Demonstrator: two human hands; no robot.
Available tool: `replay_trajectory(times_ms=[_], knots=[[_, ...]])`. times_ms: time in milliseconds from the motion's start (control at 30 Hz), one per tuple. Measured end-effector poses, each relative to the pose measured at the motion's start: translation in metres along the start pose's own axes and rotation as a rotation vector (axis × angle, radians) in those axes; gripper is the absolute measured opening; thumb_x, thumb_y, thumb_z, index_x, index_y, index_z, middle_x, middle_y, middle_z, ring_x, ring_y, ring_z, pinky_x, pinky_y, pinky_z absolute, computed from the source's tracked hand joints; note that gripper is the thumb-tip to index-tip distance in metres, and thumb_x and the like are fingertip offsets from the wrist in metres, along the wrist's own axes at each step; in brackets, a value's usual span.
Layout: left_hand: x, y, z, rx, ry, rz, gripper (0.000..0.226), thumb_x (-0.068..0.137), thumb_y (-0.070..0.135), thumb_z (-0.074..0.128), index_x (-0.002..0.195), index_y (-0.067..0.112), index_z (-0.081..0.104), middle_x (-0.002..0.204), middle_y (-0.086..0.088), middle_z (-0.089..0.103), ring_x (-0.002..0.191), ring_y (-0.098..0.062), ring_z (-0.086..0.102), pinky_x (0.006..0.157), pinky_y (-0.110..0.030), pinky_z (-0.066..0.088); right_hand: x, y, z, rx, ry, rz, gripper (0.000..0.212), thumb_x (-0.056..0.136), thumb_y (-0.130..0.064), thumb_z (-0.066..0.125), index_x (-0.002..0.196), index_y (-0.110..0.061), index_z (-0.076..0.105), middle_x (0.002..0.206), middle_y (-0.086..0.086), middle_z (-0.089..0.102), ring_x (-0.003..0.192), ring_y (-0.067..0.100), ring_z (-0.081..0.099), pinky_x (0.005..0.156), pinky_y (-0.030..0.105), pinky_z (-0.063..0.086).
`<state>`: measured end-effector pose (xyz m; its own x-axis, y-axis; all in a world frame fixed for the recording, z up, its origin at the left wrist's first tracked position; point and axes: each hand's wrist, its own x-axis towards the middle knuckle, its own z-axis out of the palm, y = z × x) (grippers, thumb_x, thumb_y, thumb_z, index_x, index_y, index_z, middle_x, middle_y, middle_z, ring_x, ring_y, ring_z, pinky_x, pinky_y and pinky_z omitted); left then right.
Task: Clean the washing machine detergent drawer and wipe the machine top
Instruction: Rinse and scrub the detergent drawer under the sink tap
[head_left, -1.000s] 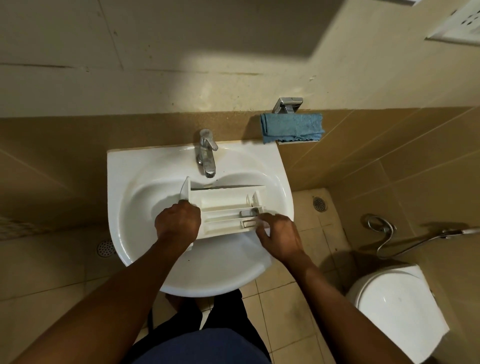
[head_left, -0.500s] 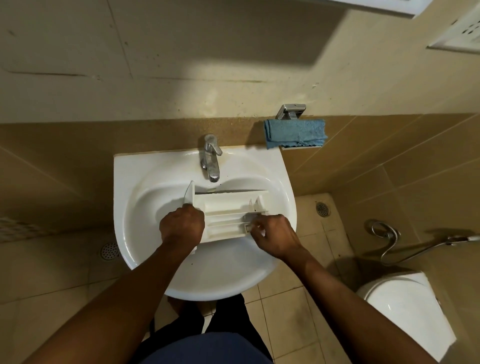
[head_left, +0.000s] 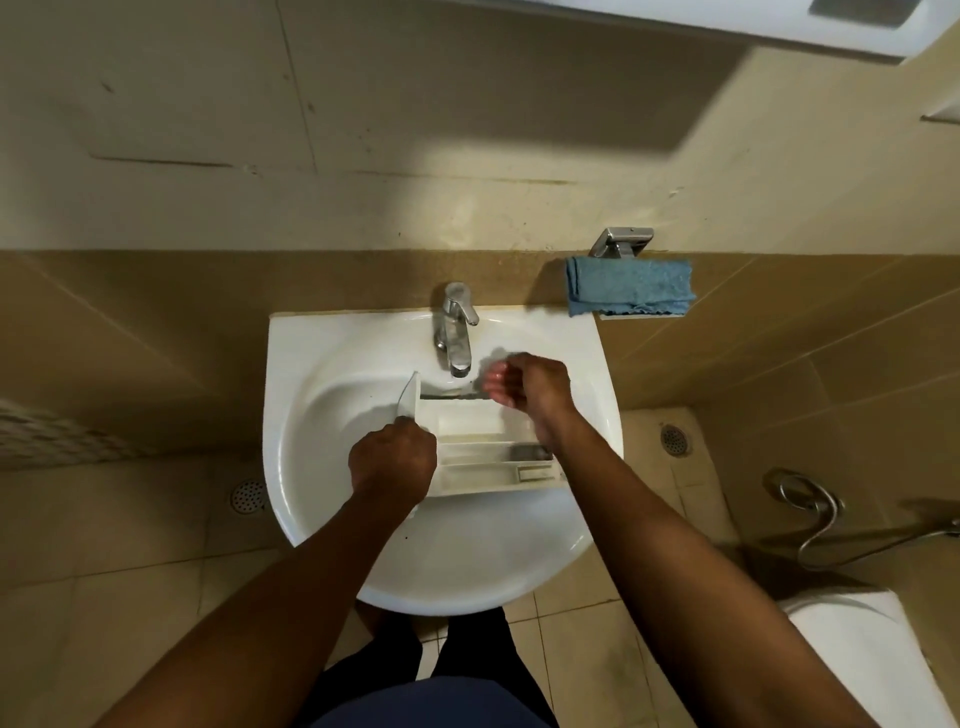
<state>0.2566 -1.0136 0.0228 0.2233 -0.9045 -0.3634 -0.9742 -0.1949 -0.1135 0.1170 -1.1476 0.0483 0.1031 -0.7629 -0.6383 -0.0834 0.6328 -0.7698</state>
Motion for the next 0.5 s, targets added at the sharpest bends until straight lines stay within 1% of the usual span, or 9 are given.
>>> replay_trajectory(times_ms=[67, 100, 167, 200, 233, 267, 333, 400, 500], knots=[[-0.001, -0.001, 0.000, -0.026, 0.001, -0.002, 0.019, 0.087, 0.004, 0.056, 0.099, 0.011, 0.069, 0.091, -0.003, 0.066, 0.081, -0.028, 0.072, 0.060, -0.030, 0.046, 0.018, -0.005, 0.024, 0.161, -0.058, 0.071, 0.026, 0.102, -0.016, 0.052, 0.087, 0.000, 0.067, 0.077, 0.014, 0.070, 0.075, 0.030, 0.068, 0.086, 0.044, 0.061], [-0.001, -0.001, 0.000, -0.042, 0.011, 0.009, 0.017, 0.084, 0.004, 0.058, 0.094, 0.012, 0.069, 0.086, -0.002, 0.064, 0.075, -0.028, 0.072, 0.057, -0.030, 0.042, 0.025, -0.005, 0.033, 0.227, -0.106, 0.116, 0.028, 0.103, -0.018, 0.050, 0.092, 0.002, 0.067, 0.081, 0.015, 0.071, 0.079, 0.031, 0.070, 0.094, 0.048, 0.058], [0.000, -0.001, 0.006, -0.023, 0.015, 0.015, 0.014, 0.071, -0.001, 0.067, 0.076, 0.012, 0.067, 0.069, -0.002, 0.052, 0.058, -0.026, 0.066, 0.052, -0.028, 0.036, 0.035, -0.003, 0.050, 0.346, -0.215, 0.225, 0.034, 0.104, -0.017, 0.042, 0.104, 0.008, 0.065, 0.092, 0.022, 0.072, 0.091, 0.036, 0.070, 0.103, 0.050, 0.053], [0.002, -0.002, 0.013, -0.034, 0.050, 0.013, 0.017, 0.062, -0.003, 0.070, 0.066, 0.012, 0.064, 0.062, -0.002, 0.043, 0.050, -0.024, 0.061, 0.050, -0.026, 0.033, 0.037, -0.001, 0.056, 0.370, -0.272, 0.266, 0.038, 0.104, -0.017, 0.037, 0.103, 0.009, 0.065, 0.093, 0.023, 0.073, 0.093, 0.036, 0.071, 0.103, 0.048, 0.054], [0.003, -0.003, 0.017, -0.042, 0.091, 0.012, 0.019, 0.057, -0.005, 0.072, 0.060, 0.011, 0.061, 0.059, -0.003, 0.036, 0.045, -0.022, 0.057, 0.049, -0.025, 0.031, 0.039, 0.000, 0.061, 0.371, -0.323, 0.295, 0.043, 0.104, -0.019, 0.034, 0.101, 0.009, 0.066, 0.093, 0.022, 0.074, 0.091, 0.035, 0.073, 0.098, 0.045, 0.057], [0.005, -0.004, 0.016, -0.043, 0.110, 0.017, 0.020, 0.056, -0.005, 0.073, 0.059, 0.010, 0.060, 0.059, -0.003, 0.032, 0.043, -0.021, 0.055, 0.049, -0.024, 0.031, 0.038, -0.001, 0.064, 0.377, -0.354, 0.312, 0.047, 0.105, -0.021, 0.032, 0.098, 0.009, 0.067, 0.092, 0.022, 0.075, 0.087, 0.034, 0.075, 0.090, 0.042, 0.061], [0.004, -0.003, 0.014, -0.046, 0.044, 0.028, 0.015, 0.064, -0.001, 0.073, 0.065, 0.010, 0.063, 0.062, -0.003, 0.033, 0.048, -0.023, 0.058, 0.050, -0.025, 0.033, 0.038, -0.002, 0.067, 0.398, -0.380, 0.350, 0.054, 0.106, -0.024, 0.030, 0.091, 0.009, 0.071, 0.089, 0.023, 0.075, 0.079, 0.033, 0.076, 0.073, 0.040, 0.064], [0.002, -0.002, 0.012, -0.095, 0.030, 0.029, 0.015, 0.063, -0.001, 0.072, 0.065, 0.011, 0.064, 0.064, -0.003, 0.038, 0.052, -0.025, 0.062, 0.051, -0.026, 0.034, 0.037, -0.005, 0.065, 0.405, -0.397, 0.366, 0.062, 0.105, -0.022, 0.029, 0.078, 0.009, 0.075, 0.085, 0.024, 0.075, 0.076, 0.033, 0.076, 0.071, 0.040, 0.063], [0.003, -0.001, 0.009, -0.102, 0.057, -0.001, 0.022, 0.051, -0.001, 0.078, 0.053, 0.013, 0.061, 0.057, -0.001, 0.043, 0.042, -0.023, 0.057, 0.049, -0.024, 0.030, 0.036, -0.006, 0.060, 0.390, -0.413, 0.366, 0.067, 0.103, -0.020, 0.026, 0.068, 0.007, 0.076, 0.083, 0.023, 0.075, 0.075, 0.033, 0.077, 0.072, 0.040, 0.063]])
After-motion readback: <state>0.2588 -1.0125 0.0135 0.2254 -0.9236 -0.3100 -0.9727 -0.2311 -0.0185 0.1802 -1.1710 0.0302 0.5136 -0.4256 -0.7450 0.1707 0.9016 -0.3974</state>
